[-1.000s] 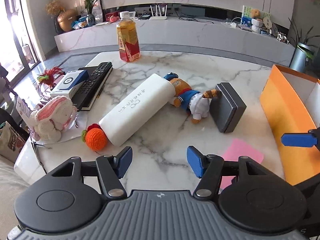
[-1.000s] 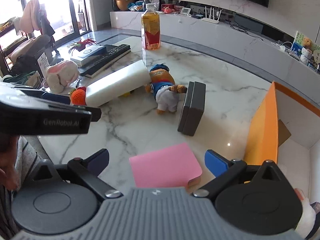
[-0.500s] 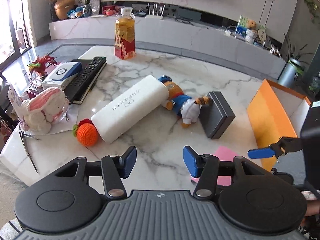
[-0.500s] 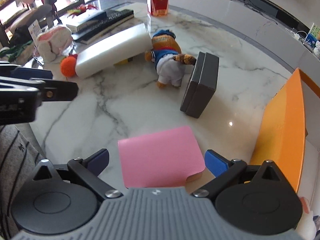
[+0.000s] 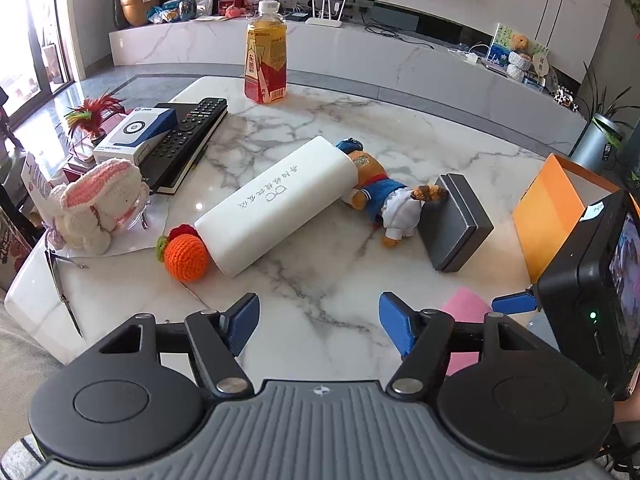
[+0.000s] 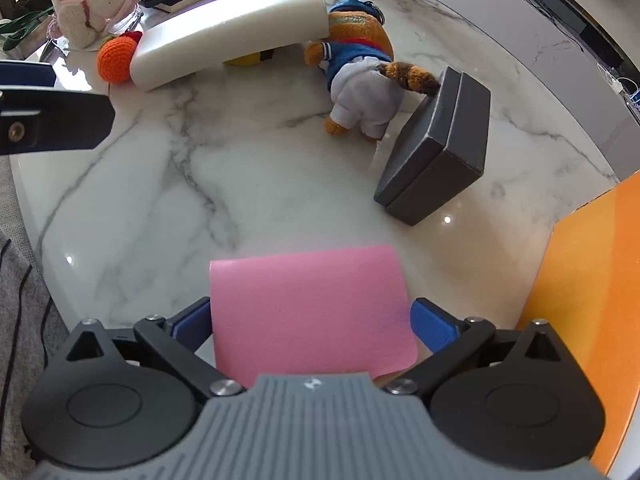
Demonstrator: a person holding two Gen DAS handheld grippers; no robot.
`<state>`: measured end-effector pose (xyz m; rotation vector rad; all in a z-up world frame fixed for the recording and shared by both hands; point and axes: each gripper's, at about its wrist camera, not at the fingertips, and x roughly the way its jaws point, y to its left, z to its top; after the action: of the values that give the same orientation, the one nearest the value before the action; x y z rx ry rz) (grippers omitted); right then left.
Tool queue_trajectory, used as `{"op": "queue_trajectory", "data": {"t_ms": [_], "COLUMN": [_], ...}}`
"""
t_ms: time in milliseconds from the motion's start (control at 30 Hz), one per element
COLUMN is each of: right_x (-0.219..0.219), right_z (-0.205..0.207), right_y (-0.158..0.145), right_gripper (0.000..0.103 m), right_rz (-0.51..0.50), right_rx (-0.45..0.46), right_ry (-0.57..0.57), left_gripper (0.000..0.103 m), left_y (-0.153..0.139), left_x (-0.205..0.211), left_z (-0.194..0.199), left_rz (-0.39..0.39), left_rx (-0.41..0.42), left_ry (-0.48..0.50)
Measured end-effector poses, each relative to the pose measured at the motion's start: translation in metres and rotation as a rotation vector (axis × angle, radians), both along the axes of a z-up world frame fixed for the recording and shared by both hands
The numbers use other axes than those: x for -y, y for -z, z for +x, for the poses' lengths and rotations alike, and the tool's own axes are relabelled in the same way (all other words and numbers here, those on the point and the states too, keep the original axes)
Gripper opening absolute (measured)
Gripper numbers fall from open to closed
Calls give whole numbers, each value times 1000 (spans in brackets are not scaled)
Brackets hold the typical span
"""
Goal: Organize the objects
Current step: 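Grasp the pink flat pouch with the right tool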
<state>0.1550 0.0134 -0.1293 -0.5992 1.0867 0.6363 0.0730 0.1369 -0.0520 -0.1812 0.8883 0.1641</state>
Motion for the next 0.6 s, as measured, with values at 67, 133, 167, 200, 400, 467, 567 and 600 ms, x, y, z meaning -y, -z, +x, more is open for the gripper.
{"op": "queue_trajectory", "data": {"t_ms": [67,133,167,200,400,467,567,600], "right_x": [1,0,-1,-3,-4,-4,-3,-2], "right_z": [4,7,7,7,8,9,11,10], "right_y": [-1,-1,-1,-1,0,-1,1,1], "right_gripper": [102,102,102,102,102,102,102,102], "right_rz": [16,15,5,-5,-1,-5,0,5], "right_rx": [-8,-2,7,12,26,24,25,30], "right_ry": [23,36,38,37,-11,-9,-3,-4], "left_gripper": [78,78,78,78,78,78,78,78], "left_y": [1,1,1,1,2,2,2,2], "left_x": [0,-2,-3,-3,-3,-2,-3,-4], "left_z": [0,0,0,1,1,2,2,2], "left_rz": [13,12,11,12,14,16,14,15], "left_rx": [-7,-9,-12,-16,-31,-30,-30,-33], "left_ry": [-6,-10,-11,-13,-12,-7,-12,-18]}}
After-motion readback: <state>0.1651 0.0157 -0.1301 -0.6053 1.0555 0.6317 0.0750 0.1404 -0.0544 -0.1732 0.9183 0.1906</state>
